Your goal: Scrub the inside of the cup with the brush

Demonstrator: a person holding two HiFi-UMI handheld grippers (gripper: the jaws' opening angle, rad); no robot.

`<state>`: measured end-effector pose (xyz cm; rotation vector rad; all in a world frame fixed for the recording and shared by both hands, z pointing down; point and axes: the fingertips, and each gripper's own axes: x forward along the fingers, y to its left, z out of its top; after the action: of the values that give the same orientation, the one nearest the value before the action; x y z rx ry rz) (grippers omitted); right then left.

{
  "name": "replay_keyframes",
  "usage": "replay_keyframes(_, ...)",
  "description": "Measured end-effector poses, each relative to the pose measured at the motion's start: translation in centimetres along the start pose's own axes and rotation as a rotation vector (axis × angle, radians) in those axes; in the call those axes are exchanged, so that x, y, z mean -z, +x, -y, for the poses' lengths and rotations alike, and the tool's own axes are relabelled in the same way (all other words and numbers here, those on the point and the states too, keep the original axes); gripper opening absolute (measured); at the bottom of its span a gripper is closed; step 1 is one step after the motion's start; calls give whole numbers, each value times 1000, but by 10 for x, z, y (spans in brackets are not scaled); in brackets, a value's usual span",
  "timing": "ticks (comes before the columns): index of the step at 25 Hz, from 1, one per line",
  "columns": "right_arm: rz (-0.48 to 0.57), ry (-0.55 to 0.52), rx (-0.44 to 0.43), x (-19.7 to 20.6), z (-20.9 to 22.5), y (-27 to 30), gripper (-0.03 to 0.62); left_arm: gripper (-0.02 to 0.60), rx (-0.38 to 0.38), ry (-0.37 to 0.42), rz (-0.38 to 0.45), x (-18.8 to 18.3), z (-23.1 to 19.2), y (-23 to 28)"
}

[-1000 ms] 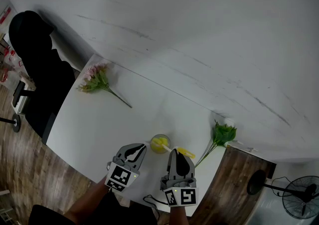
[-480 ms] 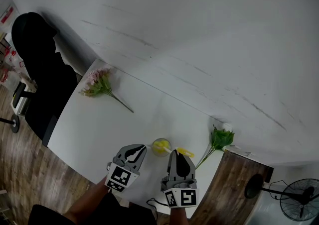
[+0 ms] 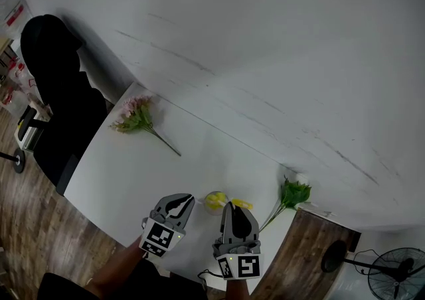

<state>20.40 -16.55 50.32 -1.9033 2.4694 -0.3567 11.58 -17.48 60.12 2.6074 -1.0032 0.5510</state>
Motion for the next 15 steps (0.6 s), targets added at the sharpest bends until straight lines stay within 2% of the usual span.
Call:
replay_keyframes(9,-58,5,-80,22,-12,20,52,35,-39,-34,-8,10,-13,0)
replay_keyframes(15,-88,33,-91,42,-11,22,55,35,-52,-49,-14,16,-16,1)
